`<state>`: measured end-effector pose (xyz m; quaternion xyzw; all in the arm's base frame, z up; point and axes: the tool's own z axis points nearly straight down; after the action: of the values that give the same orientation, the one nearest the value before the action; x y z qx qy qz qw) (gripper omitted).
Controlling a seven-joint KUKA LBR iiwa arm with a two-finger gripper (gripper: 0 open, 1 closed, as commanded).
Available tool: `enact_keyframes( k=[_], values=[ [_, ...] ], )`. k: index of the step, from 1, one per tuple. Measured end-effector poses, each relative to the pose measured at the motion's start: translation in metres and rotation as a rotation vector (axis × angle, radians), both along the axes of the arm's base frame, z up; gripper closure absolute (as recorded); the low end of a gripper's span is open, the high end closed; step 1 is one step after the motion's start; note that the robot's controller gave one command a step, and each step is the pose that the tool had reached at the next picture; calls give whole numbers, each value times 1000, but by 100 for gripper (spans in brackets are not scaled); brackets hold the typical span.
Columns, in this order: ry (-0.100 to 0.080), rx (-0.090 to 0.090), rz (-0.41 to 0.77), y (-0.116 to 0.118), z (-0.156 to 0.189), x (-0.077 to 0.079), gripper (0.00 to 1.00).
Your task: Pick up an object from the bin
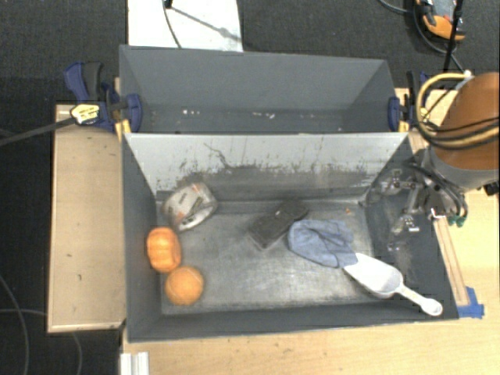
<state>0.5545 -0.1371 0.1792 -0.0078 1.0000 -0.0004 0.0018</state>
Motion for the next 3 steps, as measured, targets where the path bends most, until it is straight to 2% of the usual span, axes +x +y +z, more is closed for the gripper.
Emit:
enact_keyframes(
  k=[2,3],
  values=[
    [0,0,1,0,-1,0,0],
    [-4,-1,6,12,-65,-6,0]
  ],
)
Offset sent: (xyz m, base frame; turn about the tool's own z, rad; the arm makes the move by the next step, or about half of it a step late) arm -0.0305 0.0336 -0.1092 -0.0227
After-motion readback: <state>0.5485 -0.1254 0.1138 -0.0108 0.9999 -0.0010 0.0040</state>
